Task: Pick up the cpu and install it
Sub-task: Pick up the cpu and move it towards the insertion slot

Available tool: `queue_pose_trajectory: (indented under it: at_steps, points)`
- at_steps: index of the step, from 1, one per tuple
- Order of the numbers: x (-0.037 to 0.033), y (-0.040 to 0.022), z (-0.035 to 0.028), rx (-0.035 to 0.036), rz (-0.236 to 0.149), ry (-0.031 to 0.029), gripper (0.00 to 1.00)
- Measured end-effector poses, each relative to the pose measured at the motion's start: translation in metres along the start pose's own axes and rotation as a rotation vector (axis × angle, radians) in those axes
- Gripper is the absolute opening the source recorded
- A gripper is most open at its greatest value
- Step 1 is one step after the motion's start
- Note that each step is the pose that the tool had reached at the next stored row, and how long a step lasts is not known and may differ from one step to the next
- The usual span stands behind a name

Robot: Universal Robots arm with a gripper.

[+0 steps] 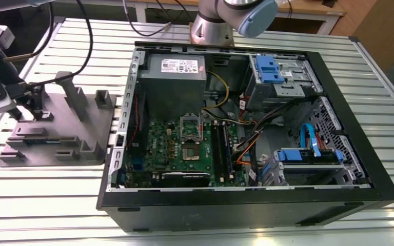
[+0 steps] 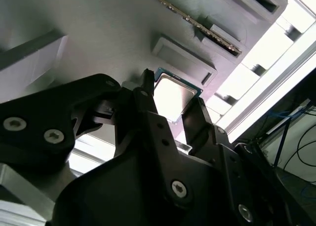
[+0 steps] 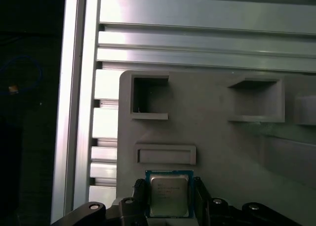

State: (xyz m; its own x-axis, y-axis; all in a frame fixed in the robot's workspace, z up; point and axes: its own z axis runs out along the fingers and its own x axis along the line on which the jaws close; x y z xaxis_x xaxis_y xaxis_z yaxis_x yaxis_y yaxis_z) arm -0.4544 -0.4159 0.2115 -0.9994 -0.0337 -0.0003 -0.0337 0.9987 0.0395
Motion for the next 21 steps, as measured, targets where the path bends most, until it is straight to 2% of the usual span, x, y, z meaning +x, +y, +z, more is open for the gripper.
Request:
queue_pose_trajectory:
  at_steps: [21]
  points:
    - [0.0,0.0015,-0.0387,-0.0001,0.0,-0.0002,0.47]
